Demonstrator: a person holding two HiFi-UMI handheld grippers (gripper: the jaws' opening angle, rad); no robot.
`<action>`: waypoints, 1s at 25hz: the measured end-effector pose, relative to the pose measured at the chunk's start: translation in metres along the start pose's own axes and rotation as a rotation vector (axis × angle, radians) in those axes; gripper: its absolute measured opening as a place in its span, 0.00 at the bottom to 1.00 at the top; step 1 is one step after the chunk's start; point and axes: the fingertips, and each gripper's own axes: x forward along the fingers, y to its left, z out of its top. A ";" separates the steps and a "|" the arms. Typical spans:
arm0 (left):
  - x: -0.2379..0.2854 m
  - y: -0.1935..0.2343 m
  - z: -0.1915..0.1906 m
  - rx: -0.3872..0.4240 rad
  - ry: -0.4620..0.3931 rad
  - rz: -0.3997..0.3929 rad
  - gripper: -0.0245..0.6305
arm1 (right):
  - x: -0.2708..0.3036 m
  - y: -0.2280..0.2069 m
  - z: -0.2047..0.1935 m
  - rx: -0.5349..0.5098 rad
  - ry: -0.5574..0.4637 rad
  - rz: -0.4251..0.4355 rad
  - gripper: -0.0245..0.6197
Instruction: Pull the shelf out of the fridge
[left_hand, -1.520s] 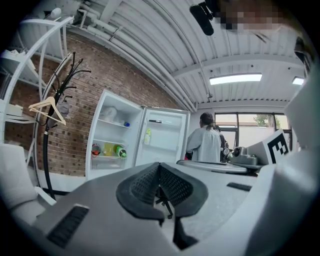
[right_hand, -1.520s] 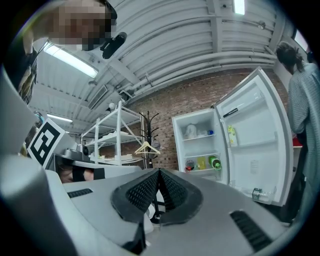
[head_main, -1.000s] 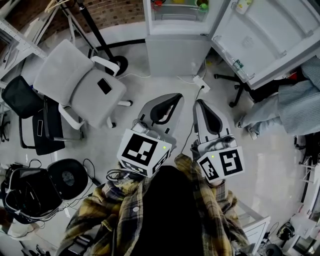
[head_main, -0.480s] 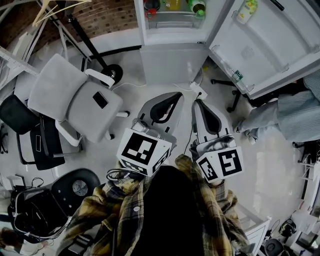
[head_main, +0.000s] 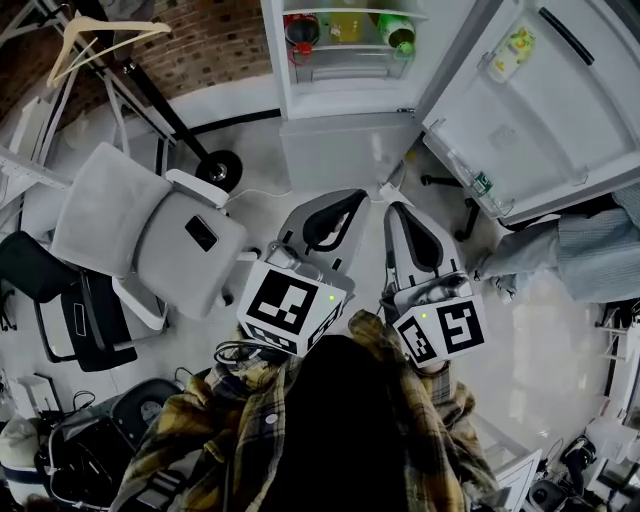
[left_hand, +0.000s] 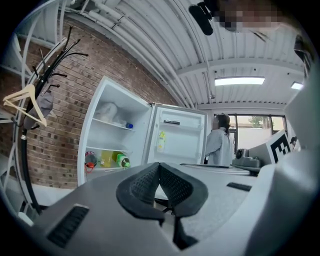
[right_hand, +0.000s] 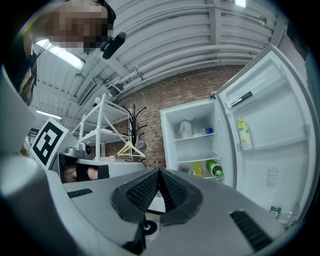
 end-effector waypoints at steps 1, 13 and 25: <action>0.003 0.006 0.001 0.001 0.001 -0.002 0.04 | 0.006 -0.003 0.000 0.004 0.000 -0.006 0.06; 0.047 0.050 -0.003 -0.014 0.029 0.013 0.04 | 0.057 -0.036 -0.010 0.033 0.019 -0.014 0.06; 0.139 0.086 0.014 -0.018 0.001 0.095 0.04 | 0.127 -0.114 0.001 0.026 0.027 0.083 0.06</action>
